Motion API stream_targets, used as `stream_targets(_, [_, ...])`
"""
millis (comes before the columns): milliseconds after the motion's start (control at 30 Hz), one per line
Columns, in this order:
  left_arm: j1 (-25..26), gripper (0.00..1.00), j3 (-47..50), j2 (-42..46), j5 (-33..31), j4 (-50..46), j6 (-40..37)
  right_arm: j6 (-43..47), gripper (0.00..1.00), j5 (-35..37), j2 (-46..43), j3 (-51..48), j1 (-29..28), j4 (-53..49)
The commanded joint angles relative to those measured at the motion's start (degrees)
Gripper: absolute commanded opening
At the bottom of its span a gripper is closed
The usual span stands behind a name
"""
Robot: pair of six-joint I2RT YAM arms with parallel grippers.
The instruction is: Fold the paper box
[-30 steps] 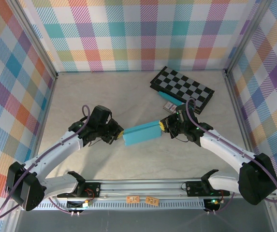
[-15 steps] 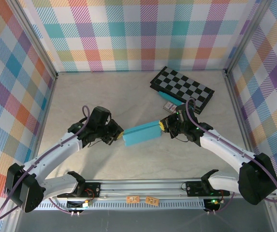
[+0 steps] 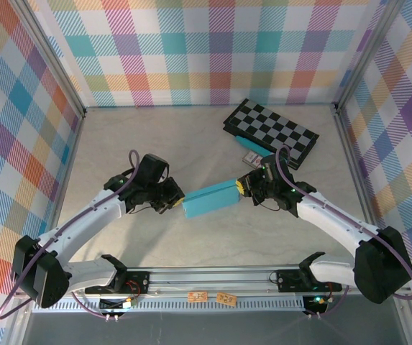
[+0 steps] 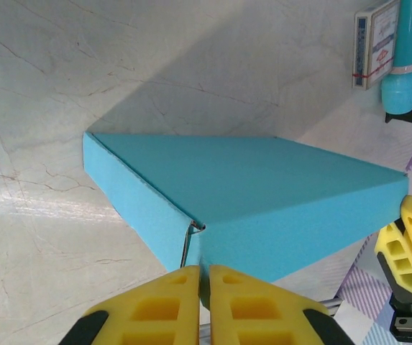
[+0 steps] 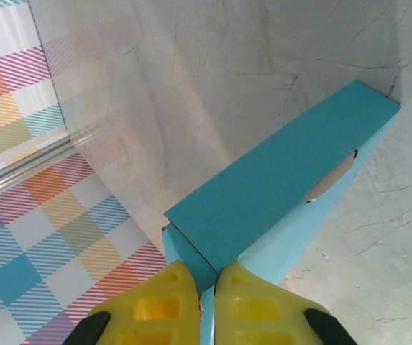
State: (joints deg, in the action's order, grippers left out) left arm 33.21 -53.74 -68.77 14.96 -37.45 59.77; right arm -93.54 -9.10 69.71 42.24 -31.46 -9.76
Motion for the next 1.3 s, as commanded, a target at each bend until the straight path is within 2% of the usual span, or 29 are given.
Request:
stream_targets(0, [0.4,0.1,2.0,-2.5,-2.6,-13.9,-3.5,0.6,0.09,0.9,3.2,-2.5,-0.4,-12.6])
stream_targets(867, [1.2,0.1,8.6,-2.5,-5.1,-14.7,-5.8,0.6,0.09,0.9,3.7,-2.1,-0.4,-13.3])
stream_targets(1267, [2.0,0.1,8.9,-3.7,-9.9,-19.8,-8.9,0.6,0.09,1.0,3.7,-1.9,-0.4,-13.7])
